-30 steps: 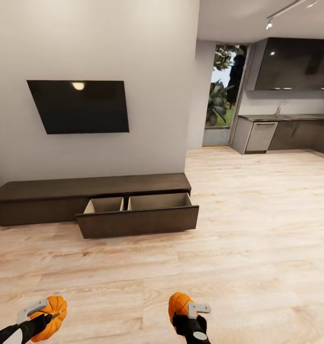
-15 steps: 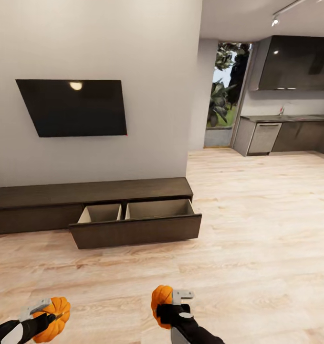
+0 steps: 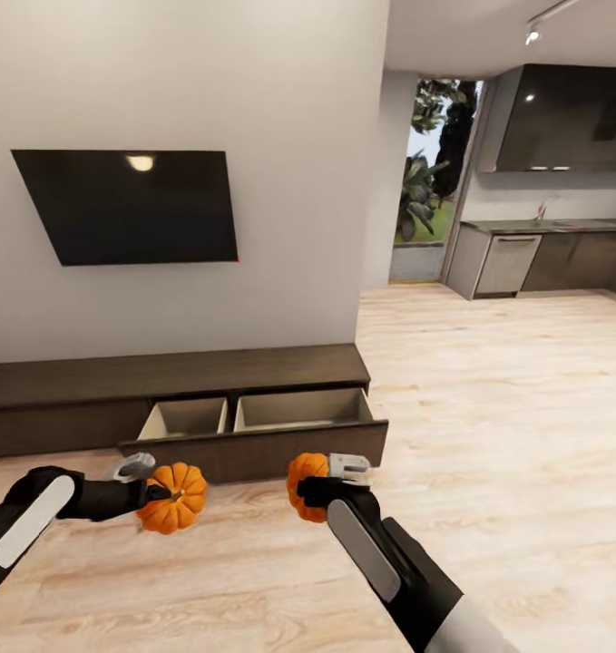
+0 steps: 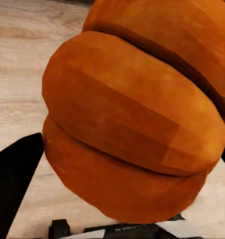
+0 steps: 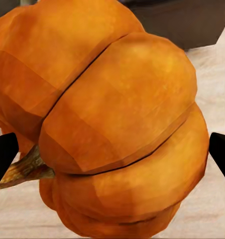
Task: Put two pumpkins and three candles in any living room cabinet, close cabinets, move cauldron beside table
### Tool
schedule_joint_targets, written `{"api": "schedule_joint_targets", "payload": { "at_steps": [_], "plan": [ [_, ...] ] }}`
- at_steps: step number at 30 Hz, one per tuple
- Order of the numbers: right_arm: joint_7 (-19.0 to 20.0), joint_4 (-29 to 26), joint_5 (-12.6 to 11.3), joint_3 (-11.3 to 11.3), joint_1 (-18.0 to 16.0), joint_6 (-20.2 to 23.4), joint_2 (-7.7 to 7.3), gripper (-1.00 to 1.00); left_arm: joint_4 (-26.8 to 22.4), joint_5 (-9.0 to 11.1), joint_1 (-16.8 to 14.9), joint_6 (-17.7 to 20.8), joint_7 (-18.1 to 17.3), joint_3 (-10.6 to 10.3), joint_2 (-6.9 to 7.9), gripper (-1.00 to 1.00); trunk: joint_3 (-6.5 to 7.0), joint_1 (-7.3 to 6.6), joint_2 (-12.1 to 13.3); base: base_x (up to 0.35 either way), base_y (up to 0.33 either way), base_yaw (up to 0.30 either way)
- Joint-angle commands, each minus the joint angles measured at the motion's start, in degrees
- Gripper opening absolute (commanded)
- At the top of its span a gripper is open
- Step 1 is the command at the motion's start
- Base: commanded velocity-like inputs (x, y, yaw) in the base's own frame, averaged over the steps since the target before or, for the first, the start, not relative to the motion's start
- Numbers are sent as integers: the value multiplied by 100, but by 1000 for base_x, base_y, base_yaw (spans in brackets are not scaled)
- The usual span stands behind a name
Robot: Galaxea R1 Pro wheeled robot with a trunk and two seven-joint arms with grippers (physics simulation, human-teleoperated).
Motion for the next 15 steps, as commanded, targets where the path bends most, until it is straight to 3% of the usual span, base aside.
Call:
{"api": "schedule_joint_targets", "payload": {
  "at_steps": [1, 4, 8, 15],
  "plan": [
    [-66, 15, -64, -1, -135, 59, -4, -100, -68, 19, -4, 36, 6, 73, 1, -100, -8, 4, -5, 318, -25, 0],
    [-74, 84, -63, -10, -313, 78, -11, -100, -121, 14, -2, 50, 171, 174, -16, -100, -8, 4, -5, 322, -53, 0],
    [-87, 234, -46, -8, -368, 83, -17, -100, -102, 9, 0, -17, 545, 204, -217, -100, -8, 4, -5, 323, -74, 0],
    [-83, 251, -38, -22, -379, 275, -10, -100, -171, 1, 4, -55, 1051, 206, -381, -100, -8, 4, -5, 310, -89, 0]
  ]
}}
